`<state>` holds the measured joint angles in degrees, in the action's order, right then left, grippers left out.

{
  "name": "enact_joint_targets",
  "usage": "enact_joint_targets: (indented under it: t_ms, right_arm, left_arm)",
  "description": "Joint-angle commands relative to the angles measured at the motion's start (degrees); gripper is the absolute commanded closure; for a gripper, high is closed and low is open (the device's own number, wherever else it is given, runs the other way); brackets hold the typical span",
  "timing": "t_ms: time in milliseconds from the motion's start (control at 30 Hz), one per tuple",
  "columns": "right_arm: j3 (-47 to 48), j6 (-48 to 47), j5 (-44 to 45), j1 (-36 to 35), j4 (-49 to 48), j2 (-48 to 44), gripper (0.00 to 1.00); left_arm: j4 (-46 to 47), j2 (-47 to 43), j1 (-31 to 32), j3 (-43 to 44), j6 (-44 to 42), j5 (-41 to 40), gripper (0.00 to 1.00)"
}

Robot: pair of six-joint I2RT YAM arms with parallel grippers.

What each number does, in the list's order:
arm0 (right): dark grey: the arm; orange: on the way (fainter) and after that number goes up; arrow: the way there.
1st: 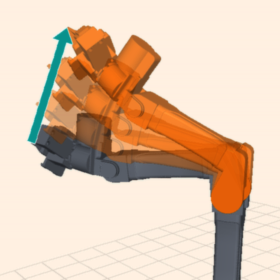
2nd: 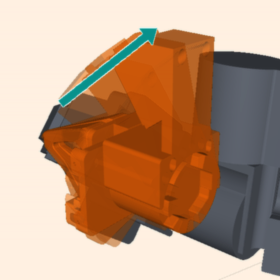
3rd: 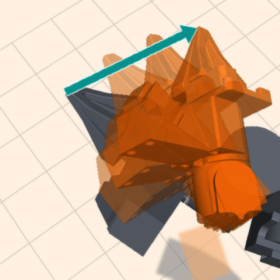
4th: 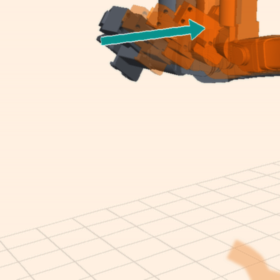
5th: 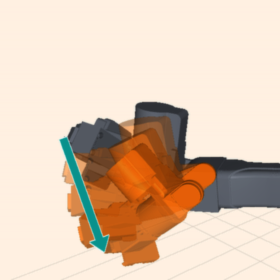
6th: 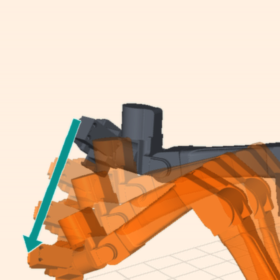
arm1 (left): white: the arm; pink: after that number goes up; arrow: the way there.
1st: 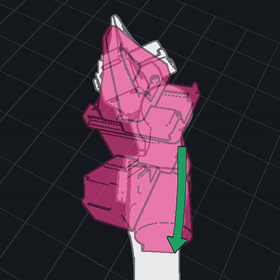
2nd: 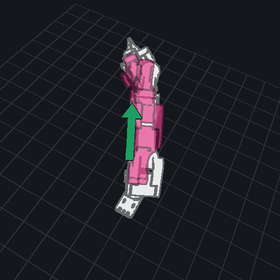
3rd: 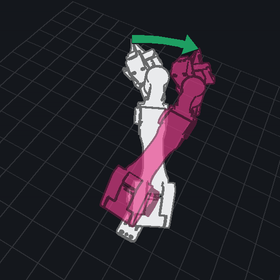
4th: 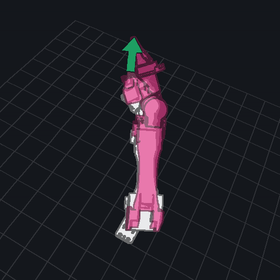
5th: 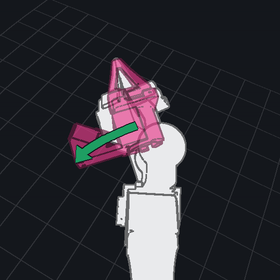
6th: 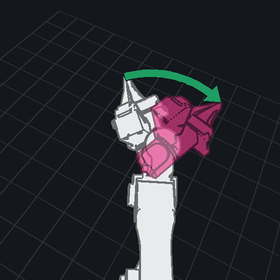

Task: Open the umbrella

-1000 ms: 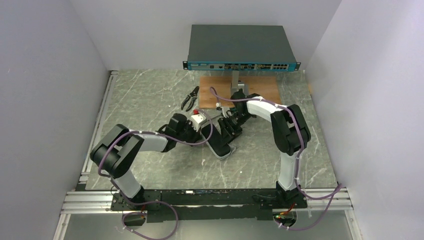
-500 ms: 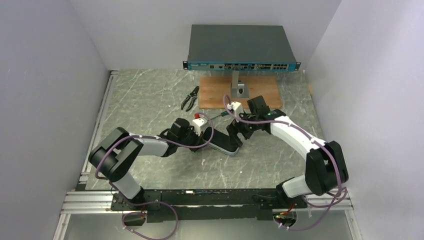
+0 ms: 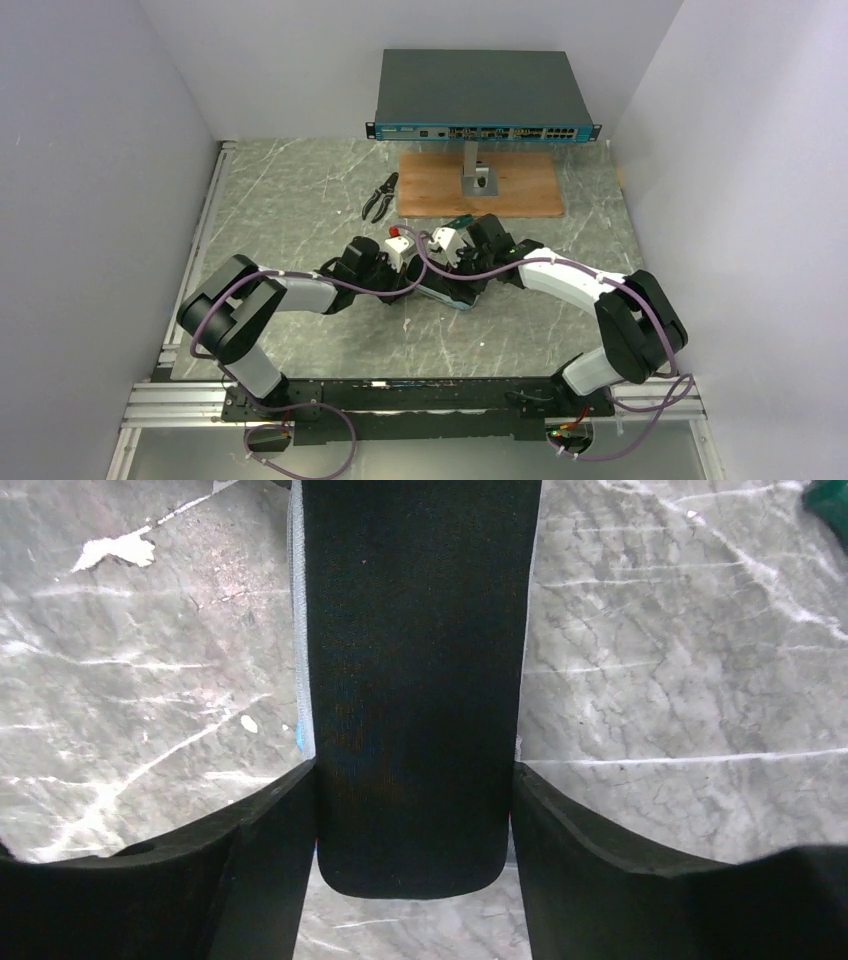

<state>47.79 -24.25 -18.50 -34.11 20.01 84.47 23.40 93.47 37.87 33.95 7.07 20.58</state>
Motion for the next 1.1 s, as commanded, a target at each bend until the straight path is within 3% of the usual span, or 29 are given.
enact_joint_targets:
  t_ms: [0,267,500,767,1067]
  right_arm:
    - [-2.8,-4.8,4.7,-0.1,-2.3,0.9,0.39]
    - [-6.9,-12.5,4.3,0.0,0.6,-0.7,0.57]
    - [-8.2,-23.7,-0.4,0.7,4.8,-1.7,0.67]
    - [-6.1,-45.1,-7.4,0.5,14.2,-0.7,0.67]
    - [-3.8,-59.3,-8.2,0.0,18.5,1.8,0.67]
  left_arm:
    - [-1.3,-1.7,0.0,-0.6,1.1,1.8,1.00]
    - [-5.5,-2.7,-5.2,-0.1,-3.4,1.9,1.00]
    - [-5.3,-3.2,-7.0,0.8,-13.9,3.7,1.00]
    - [-9.7,0.6,-7.0,7.6,-25.0,7.2,1.00]
    - [-11.3,3.6,-6.6,10.6,-28.9,11.4,1.00]
